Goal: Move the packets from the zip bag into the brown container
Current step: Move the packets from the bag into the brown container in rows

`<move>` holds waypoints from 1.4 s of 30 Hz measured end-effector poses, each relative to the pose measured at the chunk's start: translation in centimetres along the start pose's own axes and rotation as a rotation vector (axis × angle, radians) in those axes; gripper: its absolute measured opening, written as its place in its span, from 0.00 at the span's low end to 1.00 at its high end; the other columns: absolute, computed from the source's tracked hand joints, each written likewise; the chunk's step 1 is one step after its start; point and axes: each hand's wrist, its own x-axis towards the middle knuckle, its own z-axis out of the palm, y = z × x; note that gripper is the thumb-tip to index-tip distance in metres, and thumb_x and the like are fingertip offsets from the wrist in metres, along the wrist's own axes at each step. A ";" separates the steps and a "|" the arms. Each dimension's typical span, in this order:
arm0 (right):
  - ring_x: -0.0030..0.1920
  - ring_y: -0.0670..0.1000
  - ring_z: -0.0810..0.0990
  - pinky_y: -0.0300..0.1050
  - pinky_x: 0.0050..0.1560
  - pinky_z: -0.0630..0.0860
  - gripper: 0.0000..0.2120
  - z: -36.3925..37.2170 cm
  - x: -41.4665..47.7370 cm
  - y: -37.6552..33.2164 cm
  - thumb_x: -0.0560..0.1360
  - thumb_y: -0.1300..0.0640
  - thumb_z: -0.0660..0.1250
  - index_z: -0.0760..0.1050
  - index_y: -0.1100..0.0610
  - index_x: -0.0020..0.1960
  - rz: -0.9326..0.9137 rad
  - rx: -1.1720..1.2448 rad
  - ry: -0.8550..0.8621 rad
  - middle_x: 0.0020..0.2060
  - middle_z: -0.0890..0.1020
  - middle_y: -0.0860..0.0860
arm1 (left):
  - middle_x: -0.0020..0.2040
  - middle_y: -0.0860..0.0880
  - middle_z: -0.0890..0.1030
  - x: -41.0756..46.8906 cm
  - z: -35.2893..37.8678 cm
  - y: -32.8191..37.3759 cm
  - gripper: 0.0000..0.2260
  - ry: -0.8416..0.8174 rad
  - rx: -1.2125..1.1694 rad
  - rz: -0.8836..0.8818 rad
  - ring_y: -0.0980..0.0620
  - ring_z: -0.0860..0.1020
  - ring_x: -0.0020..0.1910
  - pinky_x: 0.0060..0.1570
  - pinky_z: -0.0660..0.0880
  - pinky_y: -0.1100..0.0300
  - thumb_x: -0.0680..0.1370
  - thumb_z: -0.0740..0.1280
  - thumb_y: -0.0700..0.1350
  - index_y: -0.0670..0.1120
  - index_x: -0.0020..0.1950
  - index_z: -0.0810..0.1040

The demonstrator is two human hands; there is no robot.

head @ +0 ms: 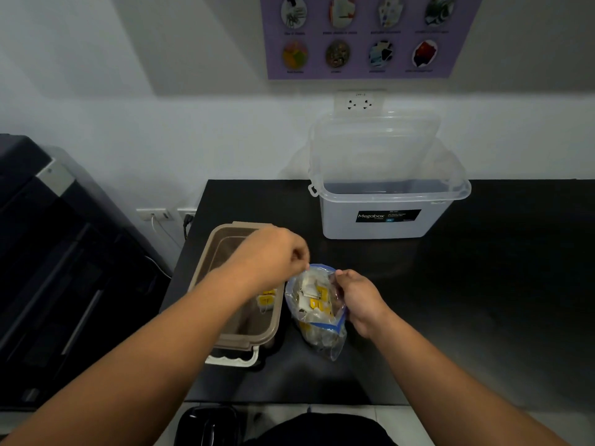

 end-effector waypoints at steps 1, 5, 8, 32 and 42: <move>0.53 0.57 0.86 0.60 0.61 0.82 0.12 -0.2 0.0 0.0 0.85 0.52 0.61 0.79 0.57 0.54 -0.010 -0.014 -0.003 0.52 0.86 0.58 | 0.44 0.56 0.83 0.5 0.7 0.7 0.03 -0.040 0.029 0.035 0.58 0.80 0.44 0.49 0.79 0.57 0.77 0.71 0.51 0.54 0.49 0.85; 0.53 0.58 0.86 0.58 0.60 0.82 0.11 -0.8 0.1 0.0 0.85 0.54 0.61 0.80 0.58 0.55 -0.032 -0.031 -0.038 0.51 0.87 0.59 | 0.47 0.51 0.83 2.3 4.5 2.9 0.05 -0.226 0.228 0.065 0.52 0.81 0.45 0.45 0.79 0.55 0.78 0.69 0.45 0.51 0.51 0.84; 0.52 0.57 0.87 0.57 0.57 0.83 0.10 -1.4 0.2 0.0 0.85 0.56 0.61 0.80 0.59 0.57 -0.030 -0.025 -0.051 0.49 0.87 0.58 | 0.48 0.46 0.82 3.0 6.5 4.3 0.06 -0.254 0.413 0.028 0.49 0.79 0.42 0.39 0.75 0.55 0.80 0.65 0.43 0.46 0.52 0.82; 0.48 0.58 0.83 0.58 0.55 0.82 0.08 -5.8 1.3 -1.0 0.85 0.58 0.62 0.78 0.59 0.52 0.026 0.005 -0.178 0.48 0.82 0.61 | 0.46 0.56 0.84 2.0 10.2 6.3 0.07 -0.134 -0.268 -0.274 0.58 0.81 0.46 0.52 0.80 0.58 0.75 0.73 0.49 0.54 0.52 0.84; 0.44 0.56 0.87 0.55 0.47 0.84 0.06 -7.2 1.2 -0.8 0.84 0.59 0.63 0.78 0.59 0.55 0.046 0.003 -0.253 0.47 0.85 0.59 | 0.52 0.54 0.83 1.8 11.8 7.4 0.13 -0.135 -0.093 -0.277 0.54 0.80 0.50 0.53 0.80 0.52 0.75 0.73 0.51 0.56 0.60 0.83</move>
